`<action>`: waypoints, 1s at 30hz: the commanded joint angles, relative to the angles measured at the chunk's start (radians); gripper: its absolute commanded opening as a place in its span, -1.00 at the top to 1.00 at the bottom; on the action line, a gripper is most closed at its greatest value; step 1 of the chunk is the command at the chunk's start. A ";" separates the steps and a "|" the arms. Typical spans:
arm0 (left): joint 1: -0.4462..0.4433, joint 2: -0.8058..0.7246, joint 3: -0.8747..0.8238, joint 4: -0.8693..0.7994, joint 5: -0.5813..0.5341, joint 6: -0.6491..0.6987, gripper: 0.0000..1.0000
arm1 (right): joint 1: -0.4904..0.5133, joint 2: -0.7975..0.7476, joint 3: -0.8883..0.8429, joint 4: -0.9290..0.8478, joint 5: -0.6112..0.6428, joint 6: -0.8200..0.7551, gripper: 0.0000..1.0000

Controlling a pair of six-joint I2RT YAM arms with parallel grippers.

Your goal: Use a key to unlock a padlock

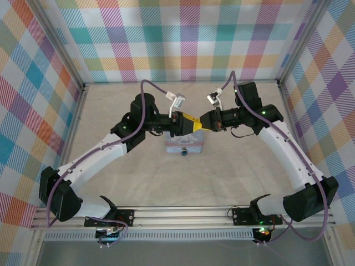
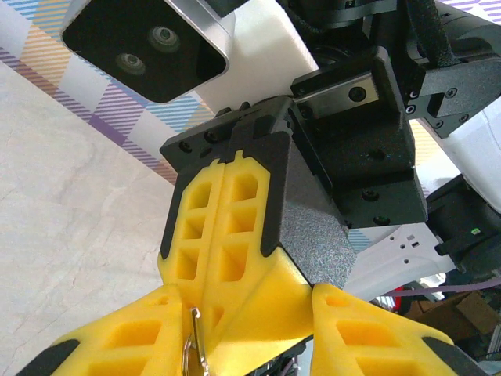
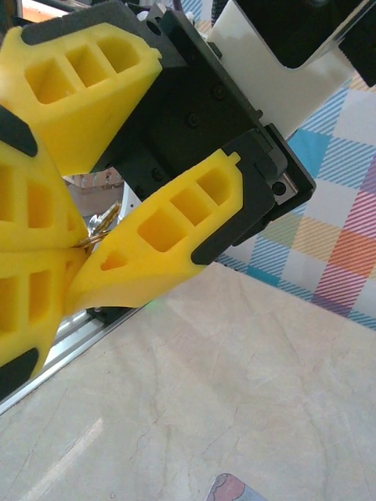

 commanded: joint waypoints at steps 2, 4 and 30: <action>0.022 -0.039 -0.005 -0.031 -0.038 0.034 0.62 | -0.032 -0.018 -0.011 -0.033 0.045 -0.001 1.00; 0.022 -0.037 0.001 -0.050 -0.074 0.039 0.49 | -0.031 -0.019 -0.008 -0.039 0.048 -0.007 1.00; 0.006 0.034 0.026 -0.008 0.029 0.015 -0.22 | -0.031 -0.033 -0.025 -0.021 0.018 -0.008 1.00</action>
